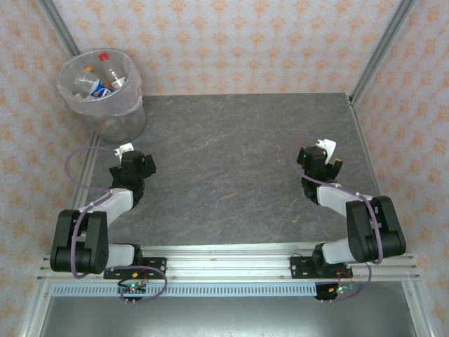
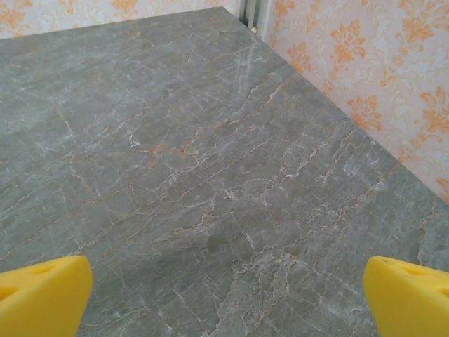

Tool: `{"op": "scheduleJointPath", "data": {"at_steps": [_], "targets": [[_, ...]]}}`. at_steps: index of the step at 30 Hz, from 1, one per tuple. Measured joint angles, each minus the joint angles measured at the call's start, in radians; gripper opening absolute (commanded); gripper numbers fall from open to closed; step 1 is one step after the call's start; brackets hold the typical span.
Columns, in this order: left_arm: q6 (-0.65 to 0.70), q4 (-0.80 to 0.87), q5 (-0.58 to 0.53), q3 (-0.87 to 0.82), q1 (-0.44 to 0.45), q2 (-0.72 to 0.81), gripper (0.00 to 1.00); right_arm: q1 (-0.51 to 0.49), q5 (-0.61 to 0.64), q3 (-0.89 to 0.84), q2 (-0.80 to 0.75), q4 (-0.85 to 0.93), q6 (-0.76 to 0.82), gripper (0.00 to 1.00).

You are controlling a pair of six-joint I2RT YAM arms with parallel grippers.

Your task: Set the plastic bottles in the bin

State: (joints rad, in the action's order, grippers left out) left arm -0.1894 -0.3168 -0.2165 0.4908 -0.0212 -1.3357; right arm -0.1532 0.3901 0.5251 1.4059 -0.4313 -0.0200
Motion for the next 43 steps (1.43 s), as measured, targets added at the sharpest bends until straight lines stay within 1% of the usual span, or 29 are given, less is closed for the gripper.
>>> {"op": "scheduleJointPath", "data": {"at_steps": [2, 6, 9, 10, 12, 16, 19, 23, 26, 33, 43], "targets": [[0.018, -0.079, 0.010, 0.001, 0.000, -0.051, 1.00, 0.002, -0.013, 0.000, 0.014, -0.022, 0.011, 0.99], [0.071, -0.154, 0.064, -0.002, 0.007, -0.106, 1.00, 0.002, -0.031, 0.000, 0.034, -0.043, 0.033, 0.99], [0.106, -0.320, 0.080, -0.066, 0.031, -0.124, 1.00, 0.002, -0.042, 0.000, 0.045, -0.059, 0.048, 0.99], [0.113, -0.342, 0.080, -0.079, 0.039, -0.137, 1.00, 0.002, -0.043, 0.000, 0.045, -0.064, 0.053, 0.99], [0.125, -0.362, 0.068, -0.092, 0.054, -0.158, 1.00, 0.002, -0.048, 0.000, 0.047, -0.079, 0.064, 0.99], [0.132, -0.401, -0.003, -0.092, 0.089, -0.163, 1.00, 0.004, -0.056, -0.018, 0.059, -0.161, 0.083, 0.99], [0.135, -0.417, -0.031, -0.092, 0.092, -0.163, 1.00, 0.014, -0.080, -0.071, 0.063, -0.233, 0.088, 0.99], [0.135, -0.423, -0.050, -0.092, 0.092, -0.163, 1.00, 0.055, -0.127, -0.149, 0.065, -0.322, 0.081, 0.99], [0.135, -0.430, -0.055, -0.092, 0.092, -0.163, 1.00, 0.082, -0.148, -0.187, 0.105, -0.405, 0.073, 0.99], [0.135, -0.436, -0.055, -0.092, 0.092, -0.163, 1.00, 0.085, -0.159, -0.147, 0.123, -0.387, 0.054, 0.99], [0.136, -0.436, -0.055, -0.092, 0.092, -0.163, 1.00, 0.085, -0.163, -0.147, 0.123, -0.386, 0.047, 0.99]]}}
